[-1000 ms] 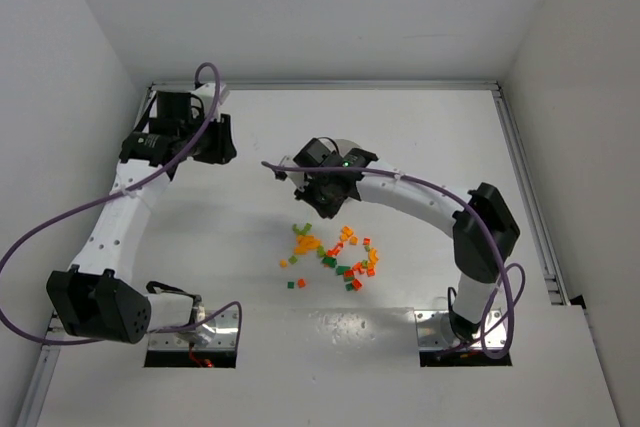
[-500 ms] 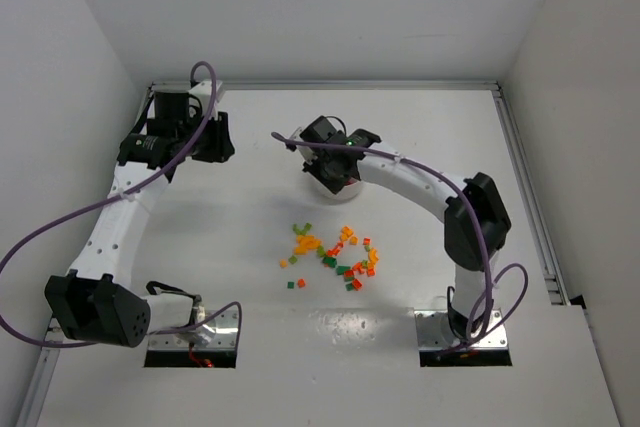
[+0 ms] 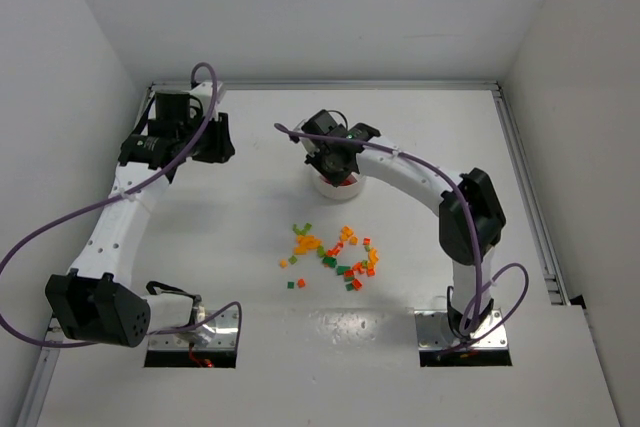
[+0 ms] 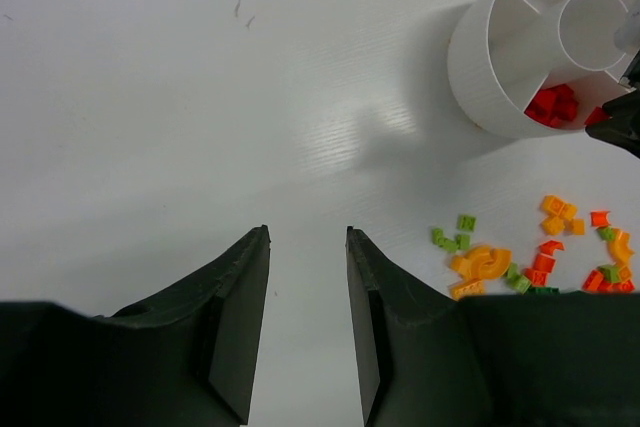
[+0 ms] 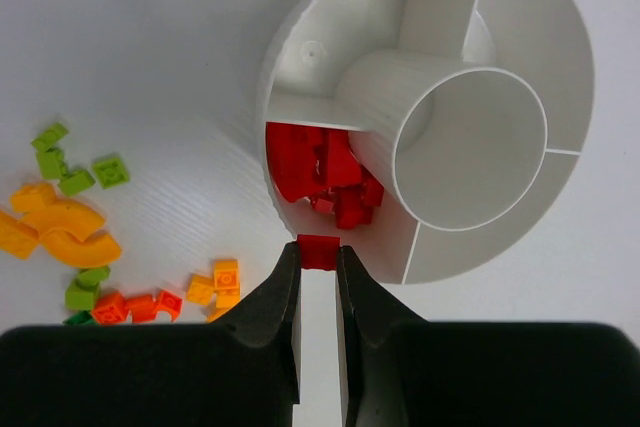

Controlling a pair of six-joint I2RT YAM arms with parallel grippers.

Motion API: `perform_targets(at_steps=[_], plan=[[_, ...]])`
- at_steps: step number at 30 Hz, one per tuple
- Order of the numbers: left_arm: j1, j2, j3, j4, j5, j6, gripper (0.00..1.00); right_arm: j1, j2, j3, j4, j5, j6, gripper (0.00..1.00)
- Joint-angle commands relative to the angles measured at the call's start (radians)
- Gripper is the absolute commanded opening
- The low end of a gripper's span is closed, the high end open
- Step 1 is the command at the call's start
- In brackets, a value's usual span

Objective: Sort the legos into containers by color

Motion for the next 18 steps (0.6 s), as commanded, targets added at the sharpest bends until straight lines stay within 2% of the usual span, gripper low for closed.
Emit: perform_targets(at_steps=[1, 13, 16, 18], plan=[[-0.005, -0.007, -0.004, 0.028, 0.000, -0.012, 0.42, -0.006, 0.013, 0.039, 0.012, 0.024, 0.017, 0.00], [-0.005, -0.007, -0.013, 0.028, 0.000, -0.012, 0.45, -0.024, 0.040, 0.067, 0.012, 0.033, 0.017, 0.02], [-0.016, -0.007, -0.013, 0.028, -0.011, -0.012, 0.50, -0.024, 0.040, 0.067, 0.012, 0.033, 0.026, 0.09], [-0.016, -0.007, -0.013, 0.028, -0.020, -0.012, 0.54, -0.024, 0.040, 0.067, 0.012, 0.042, 0.026, 0.21]])
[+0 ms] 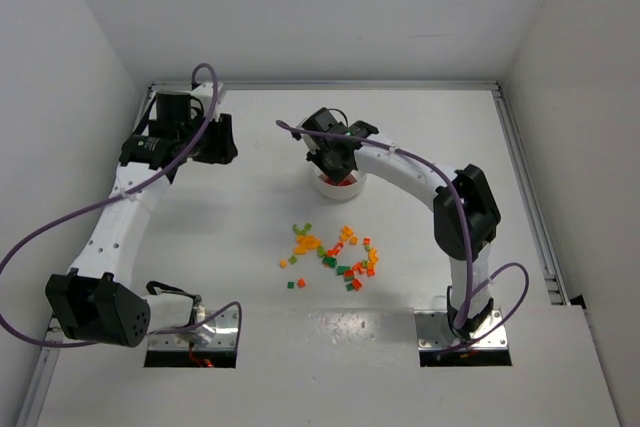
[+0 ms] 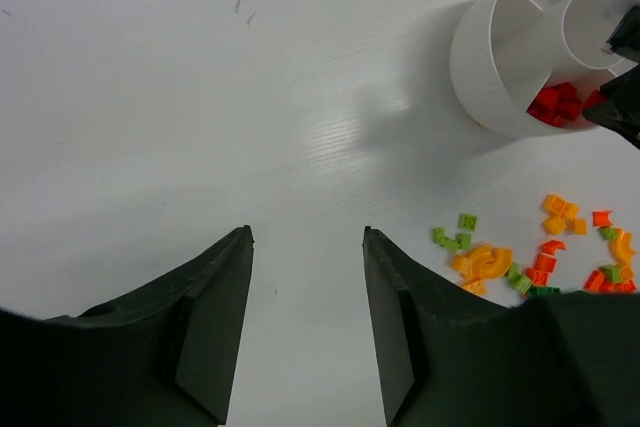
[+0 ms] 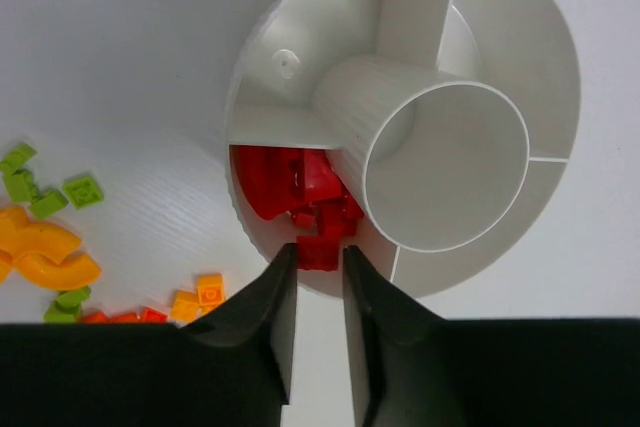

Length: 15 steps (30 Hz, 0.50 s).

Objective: Sort the legos into containers by color

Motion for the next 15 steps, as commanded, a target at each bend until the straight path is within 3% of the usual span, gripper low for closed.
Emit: perform_targets(at_steps=[1, 3, 11, 15], plan=[[-0.018, -0.007, -0.006, 0.028, -0.015, -0.010, 0.56, -0.004, -0.001, 0.042, 0.010, 0.023, 0.019, 0.26], [-0.018, -0.007, -0.006, 0.028, -0.015, -0.010, 0.63, -0.004, -0.001, 0.042, 0.010, 0.023, 0.019, 0.37], [-0.018, -0.007, -0.006, 0.028, -0.015, -0.010, 0.64, -0.004, -0.042, 0.022, 0.020, 0.014, 0.019, 0.37], [-0.027, -0.007, -0.006, 0.028, -0.015, -0.019, 0.64, -0.004, -0.073, -0.027, 0.033, 0.023, 0.019, 0.32]])
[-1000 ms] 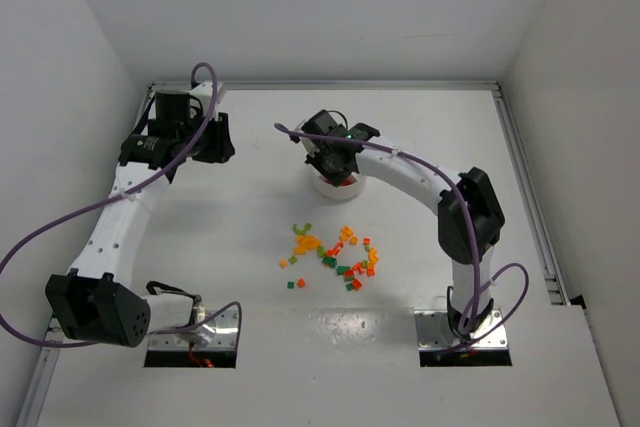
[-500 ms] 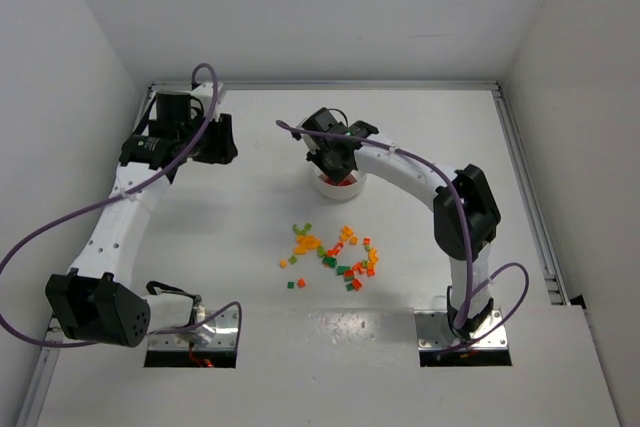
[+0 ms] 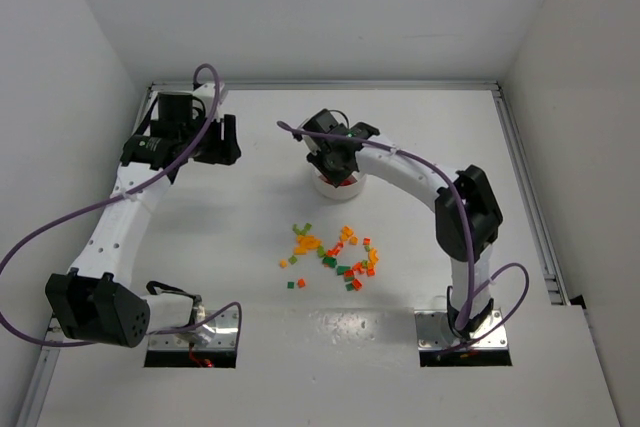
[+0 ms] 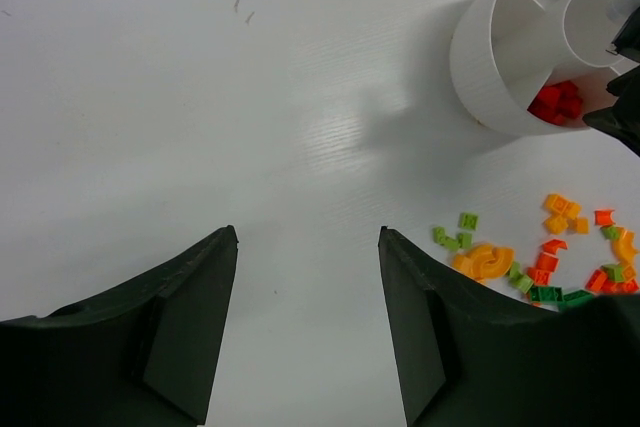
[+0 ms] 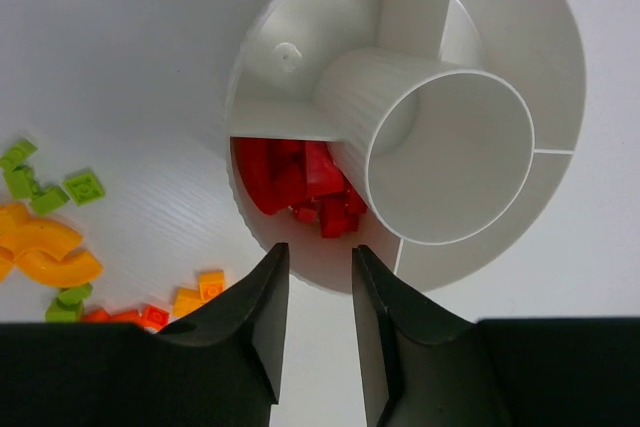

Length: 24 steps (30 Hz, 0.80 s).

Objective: Sort the legos into containers by color

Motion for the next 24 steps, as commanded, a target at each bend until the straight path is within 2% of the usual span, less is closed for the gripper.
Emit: perform_targets(at_steps=[1, 3, 7, 12, 15, 17, 18, 19, 20, 24], plan=[[-0.017, -0.007, -0.004, 0.028, -0.004, -0.017, 0.64, -0.004, -0.064, -0.011, 0.024, 0.020, 0.011, 0.30], [-0.017, -0.007, -0.004, 0.028, -0.004, -0.017, 0.64, -0.004, -0.073, -0.024, 0.035, 0.029, 0.011, 0.30], [-0.026, 0.002, 0.005, 0.037, -0.004, -0.017, 0.64, -0.004, -0.116, -0.033, 0.048, 0.038, 0.011, 0.22], [-0.075, -0.009, -0.018, 0.037, -0.004, 0.058, 0.64, -0.013, -0.315, -0.250, 0.214, 0.142, -0.026, 0.22], [-0.115, -0.018, -0.041, 0.011, -0.004, 0.111, 0.71, -0.013, -0.358, -0.352, 0.260, 0.221, -0.061, 0.22], [-0.141, -0.007, -0.041, -0.014, -0.025, 0.138, 0.80, -0.013, -0.409, -0.433, 0.292, 0.288, -0.075, 0.26], [-0.151, -0.007, -0.041, -0.025, -0.025, 0.165, 0.92, -0.013, -0.424, -0.450, 0.301, 0.300, -0.092, 0.30], [-0.166, -0.007, -0.053, -0.025, -0.039, 0.181, 1.00, -0.023, -0.436, -0.461, 0.279, 0.290, -0.092, 0.34], [-0.166, -0.007, -0.053, -0.025, -0.048, 0.194, 1.00, -0.024, -0.456, -0.461, 0.256, 0.270, -0.092, 0.44], [-0.189, -0.029, -0.065, -0.009, -0.079, 0.185, 1.00, -0.056, -0.499, -0.500, 0.187, 0.178, -0.110, 0.62]])
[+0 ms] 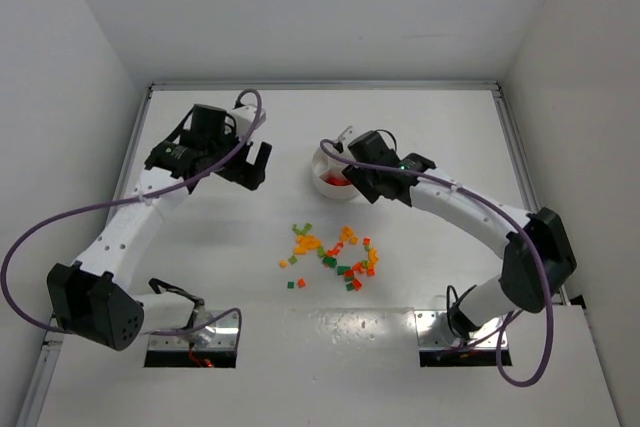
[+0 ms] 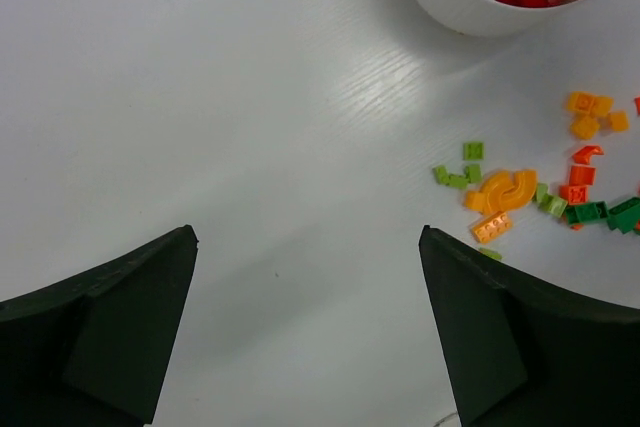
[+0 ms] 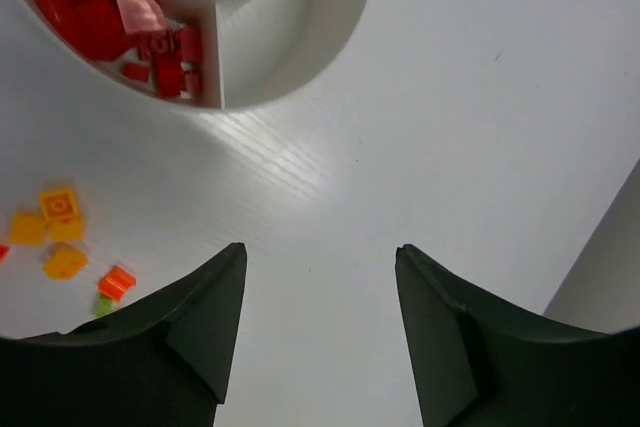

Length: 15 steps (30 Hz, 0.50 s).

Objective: Sort the legos into containers by color

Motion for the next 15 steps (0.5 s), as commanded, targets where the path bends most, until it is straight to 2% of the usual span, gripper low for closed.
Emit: perform_targets(at_steps=[1, 4, 8, 10, 12, 15], plan=[[-0.011, -0.058, -0.002, 0.029, -0.018, 0.025, 1.00, -0.020, -0.073, -0.023, -0.020, -0.044, -0.043, 0.62], [-0.001, -0.143, -0.088, 0.122, 0.095, 0.016, 1.00, -0.059, -0.127, -0.034, 0.014, -0.055, -0.089, 0.67], [-0.001, -0.172, -0.146, 0.174, 0.141, 0.007, 1.00, -0.080, -0.189, -0.043, 0.102, -0.033, -0.109, 0.67], [-0.001, -0.163, -0.160, 0.174, 0.141, -0.021, 1.00, -0.080, -0.199, -0.017, 0.086, -0.047, -0.092, 0.66], [-0.001, -0.134, -0.160, 0.155, 0.129, -0.021, 1.00, -0.091, -0.199, -0.005, 0.063, -0.096, -0.073, 0.60], [-0.041, -0.024, -0.108, 0.082, 0.048, 0.006, 1.00, -0.100, -0.210, 0.027, -0.007, -0.257, -0.099, 0.57]])
